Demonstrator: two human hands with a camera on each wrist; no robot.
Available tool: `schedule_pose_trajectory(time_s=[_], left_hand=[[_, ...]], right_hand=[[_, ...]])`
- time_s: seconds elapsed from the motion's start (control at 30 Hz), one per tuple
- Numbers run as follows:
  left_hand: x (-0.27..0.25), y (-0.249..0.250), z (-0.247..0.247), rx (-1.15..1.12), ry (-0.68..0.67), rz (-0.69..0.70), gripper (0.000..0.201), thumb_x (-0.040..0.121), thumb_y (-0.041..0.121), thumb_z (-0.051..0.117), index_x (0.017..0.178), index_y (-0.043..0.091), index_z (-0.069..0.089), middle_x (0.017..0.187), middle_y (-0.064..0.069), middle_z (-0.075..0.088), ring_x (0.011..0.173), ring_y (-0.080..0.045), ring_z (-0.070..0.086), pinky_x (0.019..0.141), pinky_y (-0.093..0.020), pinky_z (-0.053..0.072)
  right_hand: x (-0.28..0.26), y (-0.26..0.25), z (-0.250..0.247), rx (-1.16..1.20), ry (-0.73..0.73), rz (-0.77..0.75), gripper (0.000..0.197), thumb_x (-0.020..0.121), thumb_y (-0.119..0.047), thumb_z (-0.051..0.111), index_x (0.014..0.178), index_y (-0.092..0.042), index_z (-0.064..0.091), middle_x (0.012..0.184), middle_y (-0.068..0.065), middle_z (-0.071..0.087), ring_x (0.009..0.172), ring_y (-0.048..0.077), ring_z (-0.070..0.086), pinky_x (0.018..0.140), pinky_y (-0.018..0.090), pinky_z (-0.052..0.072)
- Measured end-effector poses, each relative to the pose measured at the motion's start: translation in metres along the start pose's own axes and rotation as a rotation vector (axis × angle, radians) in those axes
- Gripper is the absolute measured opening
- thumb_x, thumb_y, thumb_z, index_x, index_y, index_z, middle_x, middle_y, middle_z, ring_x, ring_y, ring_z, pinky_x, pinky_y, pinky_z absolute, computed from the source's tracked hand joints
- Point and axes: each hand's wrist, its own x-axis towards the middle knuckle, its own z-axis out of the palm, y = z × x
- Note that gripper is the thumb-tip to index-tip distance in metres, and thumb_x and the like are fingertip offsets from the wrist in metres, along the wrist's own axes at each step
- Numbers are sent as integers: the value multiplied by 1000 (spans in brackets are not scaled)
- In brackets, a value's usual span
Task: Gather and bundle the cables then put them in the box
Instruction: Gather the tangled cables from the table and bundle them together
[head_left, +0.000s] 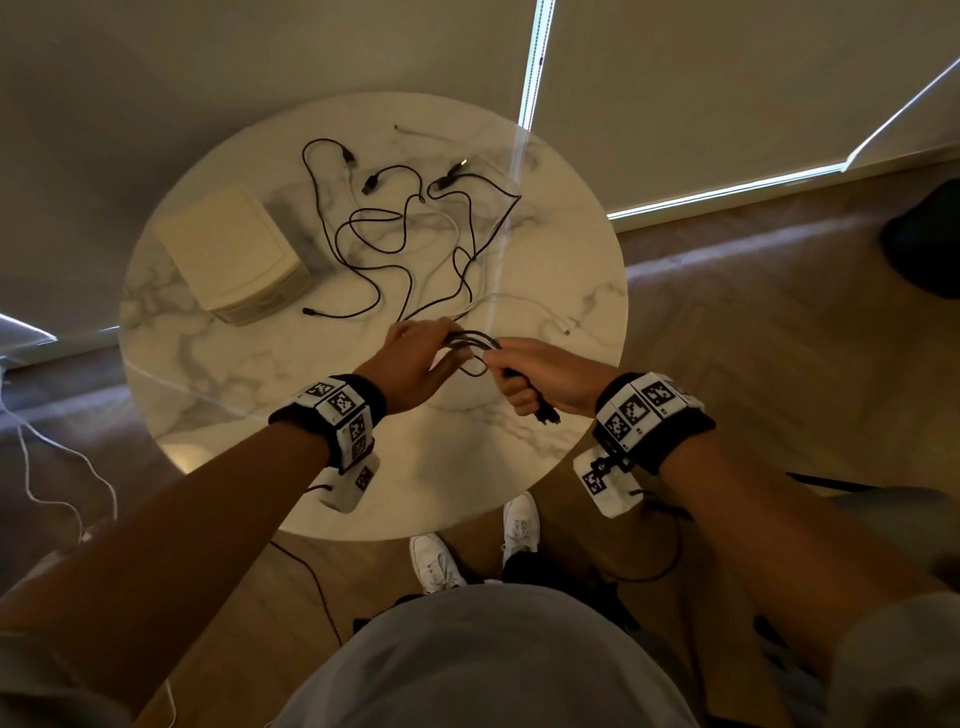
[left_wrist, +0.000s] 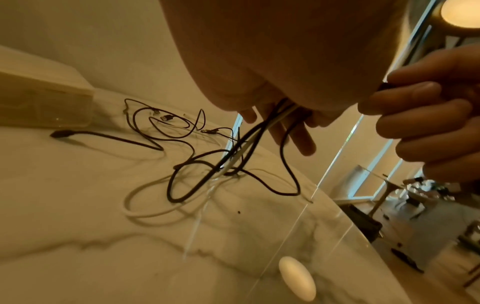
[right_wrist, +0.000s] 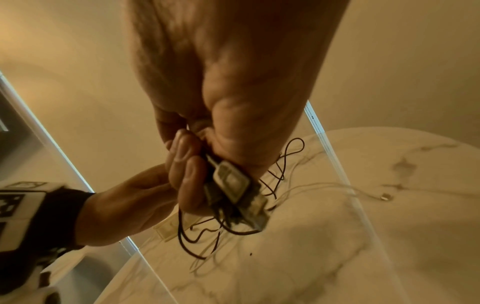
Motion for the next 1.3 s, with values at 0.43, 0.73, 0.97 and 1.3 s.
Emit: schedule_pose_trajectory(time_s=[0.43, 0.73, 0.97, 1.3], left_hand=[[16, 7, -19, -113, -202, -148, 29, 103, 46, 38, 108, 23, 55, 83, 0, 63, 70, -16, 63, 63, -31, 51], [40, -2, -20, 210, -110, -113, 41, 103, 49, 29, 121, 25, 57, 111, 2, 61, 96, -19, 59, 79, -41, 51], [56, 4, -13, 102, 119, -142, 36, 102, 40, 41, 128, 20, 55, 115, -3, 57, 101, -24, 57, 86, -43, 49], [58, 38, 17, 87, 192, 52, 21, 98, 27, 54, 116, 19, 60, 110, 1, 59, 95, -13, 55, 85, -35, 50]], right_hand=[[9, -5, -38, -1261, 409, -26, 46, 109, -47, 28, 115, -8, 51, 95, 15, 64, 76, 34, 57, 64, 38, 37], [19, 8, -36, -1017, 177, 20, 56, 108, -53, 24, 107, -9, 59, 87, 11, 63, 79, 33, 62, 68, 37, 46], [31, 9, -60, 286, 42, 153, 47, 107, -46, 43, 66, -24, 36, 54, -7, 24, 42, 8, 17, 41, 23, 14], [67, -5, -117, 557, 260, 51, 39, 106, -36, 47, 72, -18, 48, 58, -2, 39, 50, 13, 36, 52, 27, 35]])
